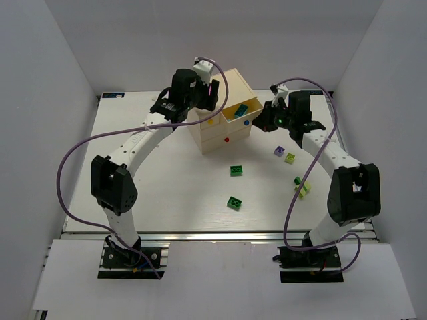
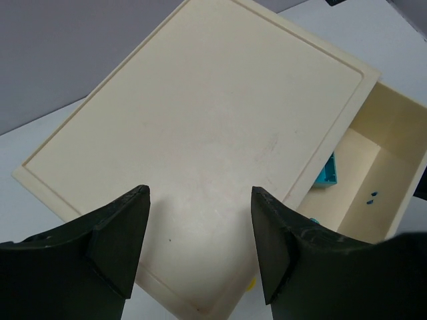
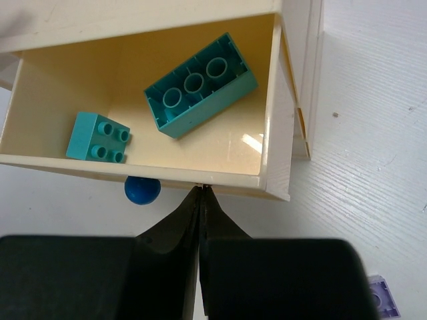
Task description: Sort the legos into containers by color
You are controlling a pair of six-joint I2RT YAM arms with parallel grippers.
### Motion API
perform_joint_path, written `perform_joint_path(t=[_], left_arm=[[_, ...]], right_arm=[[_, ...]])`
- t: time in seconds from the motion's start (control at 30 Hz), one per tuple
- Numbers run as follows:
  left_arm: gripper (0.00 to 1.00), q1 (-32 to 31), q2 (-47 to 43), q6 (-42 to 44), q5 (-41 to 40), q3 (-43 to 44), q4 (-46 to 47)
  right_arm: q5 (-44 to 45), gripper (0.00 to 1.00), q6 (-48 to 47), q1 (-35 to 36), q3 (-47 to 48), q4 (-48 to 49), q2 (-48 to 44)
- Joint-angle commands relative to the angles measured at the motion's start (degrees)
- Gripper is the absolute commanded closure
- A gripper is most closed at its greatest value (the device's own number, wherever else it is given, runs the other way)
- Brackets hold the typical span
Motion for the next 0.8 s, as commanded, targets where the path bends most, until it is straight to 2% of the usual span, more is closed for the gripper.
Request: perform_joint_path(t=[0.0, 0.2, 0.43, 0.6, 0.77], left_arm=[[0.28, 0.1, -0.6, 2.4, 2.9, 0.6, -0.5], [0.28, 0.1, 3.4, 4.4, 6.0, 2.5, -3.9], [0.27, 0.6, 3.7, 3.7, 2.9, 1.5, 0.5], [0.28, 0.6, 9.8, 3.7, 9.5, 9.8, -5.4], [0.29, 0.6, 11.3, 3.8, 15.2, 8.1, -7.9]], right_arm=[[-0.9, 0.98, 0.1, 0.3, 3.5, 2.9, 0.9], [-3.4, 0.98, 1.2, 0.7, 4.7, 4.0, 2.5], [-4.2, 0.98, 2.3, 0.8, 4.8, 5.7, 2.5], [-4.5, 0.98, 2.4, 0.6, 4.8, 5.8, 2.5], [-4.5, 0.98, 2.7, 1.0, 5.4, 6.5, 3.9]])
